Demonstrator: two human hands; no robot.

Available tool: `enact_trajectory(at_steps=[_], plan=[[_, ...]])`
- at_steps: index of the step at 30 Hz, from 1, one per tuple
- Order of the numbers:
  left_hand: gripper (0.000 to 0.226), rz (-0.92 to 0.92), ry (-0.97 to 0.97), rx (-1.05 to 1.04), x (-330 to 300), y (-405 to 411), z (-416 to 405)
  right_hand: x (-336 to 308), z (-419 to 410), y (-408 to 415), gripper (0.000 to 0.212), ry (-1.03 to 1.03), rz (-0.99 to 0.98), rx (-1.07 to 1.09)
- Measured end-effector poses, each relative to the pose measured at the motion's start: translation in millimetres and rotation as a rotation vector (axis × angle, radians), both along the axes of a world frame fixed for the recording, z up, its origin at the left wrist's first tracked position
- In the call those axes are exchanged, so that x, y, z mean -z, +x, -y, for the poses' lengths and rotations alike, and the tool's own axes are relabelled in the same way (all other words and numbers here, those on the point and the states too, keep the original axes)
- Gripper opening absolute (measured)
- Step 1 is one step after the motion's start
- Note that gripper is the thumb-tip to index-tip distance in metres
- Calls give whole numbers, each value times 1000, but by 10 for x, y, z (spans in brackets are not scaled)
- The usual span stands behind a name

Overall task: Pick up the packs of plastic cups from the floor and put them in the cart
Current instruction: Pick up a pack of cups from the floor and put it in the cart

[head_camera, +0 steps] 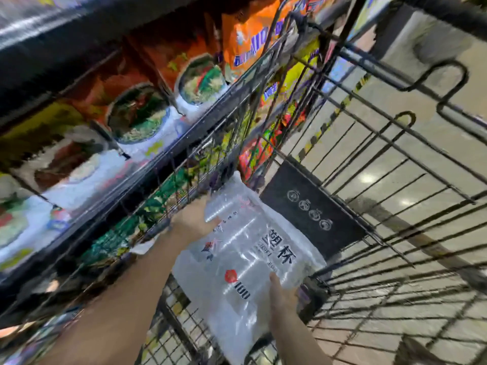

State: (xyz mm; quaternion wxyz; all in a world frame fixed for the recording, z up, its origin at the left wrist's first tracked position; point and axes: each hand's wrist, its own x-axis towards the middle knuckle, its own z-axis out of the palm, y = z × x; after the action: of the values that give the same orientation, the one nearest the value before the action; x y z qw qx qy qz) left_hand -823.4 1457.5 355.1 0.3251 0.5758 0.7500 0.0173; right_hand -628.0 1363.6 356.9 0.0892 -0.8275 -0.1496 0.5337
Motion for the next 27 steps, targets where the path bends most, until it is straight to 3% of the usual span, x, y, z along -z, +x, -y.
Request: enact_trajectory(at_steps=[5, 11, 13, 16, 21, 27], plan=[[65, 63, -8, -25, 298, 6, -29, 162, 19, -44, 75, -19, 0, 26], [63, -20, -49, 52, 275, 19, -70, 145, -56, 32, 70, 27, 39, 11], [67, -98, -24, 144, 181, 27, -109, 42, -129, 55, 77, 150, 188, -131], [63, -203, 57, 251, -152, 126, -204, -286, -391, 153, 80, 379, 407, -551], [62, -305, 237, 336, -980, 259, -270, -1097, -985, 359, 76, 587, 580, -1123], [59, -526, 333, 216, -2151, 298, 72, -2213, -1261, 473, 74, 854, 754, -1351]])
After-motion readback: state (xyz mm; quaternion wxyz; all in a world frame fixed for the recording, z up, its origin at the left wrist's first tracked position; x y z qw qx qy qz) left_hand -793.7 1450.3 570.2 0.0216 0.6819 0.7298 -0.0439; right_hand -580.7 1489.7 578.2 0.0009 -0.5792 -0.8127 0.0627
